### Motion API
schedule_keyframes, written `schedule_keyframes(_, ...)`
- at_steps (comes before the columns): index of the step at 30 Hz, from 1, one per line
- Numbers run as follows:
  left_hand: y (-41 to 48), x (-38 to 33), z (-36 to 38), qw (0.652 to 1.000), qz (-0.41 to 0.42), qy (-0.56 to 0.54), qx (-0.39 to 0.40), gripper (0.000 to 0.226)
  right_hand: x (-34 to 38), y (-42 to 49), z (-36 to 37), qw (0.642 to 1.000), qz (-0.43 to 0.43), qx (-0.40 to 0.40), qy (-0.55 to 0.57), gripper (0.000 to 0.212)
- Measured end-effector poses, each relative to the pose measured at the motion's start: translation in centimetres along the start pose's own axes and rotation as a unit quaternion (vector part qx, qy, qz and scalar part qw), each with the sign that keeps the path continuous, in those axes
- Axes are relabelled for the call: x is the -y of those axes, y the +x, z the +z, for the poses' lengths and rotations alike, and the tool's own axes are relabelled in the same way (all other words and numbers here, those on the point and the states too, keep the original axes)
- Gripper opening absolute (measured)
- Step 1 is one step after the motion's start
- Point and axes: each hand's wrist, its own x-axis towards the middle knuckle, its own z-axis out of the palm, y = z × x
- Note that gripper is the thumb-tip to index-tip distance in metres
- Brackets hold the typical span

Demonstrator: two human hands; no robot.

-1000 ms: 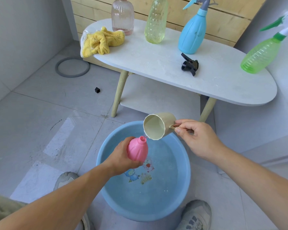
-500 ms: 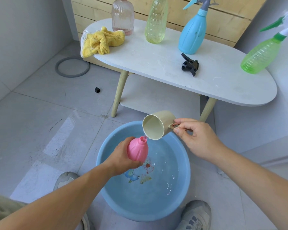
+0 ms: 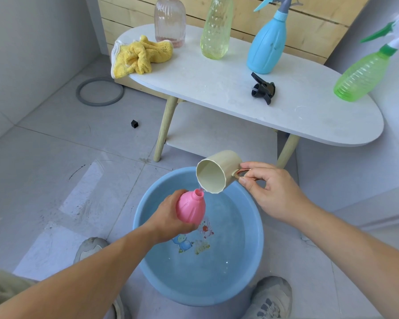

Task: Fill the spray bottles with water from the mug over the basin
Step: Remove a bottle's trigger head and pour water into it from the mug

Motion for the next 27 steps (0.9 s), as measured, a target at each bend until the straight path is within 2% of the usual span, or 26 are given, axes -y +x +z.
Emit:
schedule_keyframes(20, -0.16, -0.43, -0.08, 1.0, -0.001, 0.001, 0.002, 0.076, 0.49, -0.12, 0.03, 0.997, -0.047, 0.017, -0.061, 0.014)
schedule_keyframes(27, -0.12, -0.36, -0.03, 1.0, -0.004, 0.0, 0.002, 0.077, 0.32, -0.05, 0.17, 0.992, -0.09, 0.013, -0.092, 0.02)
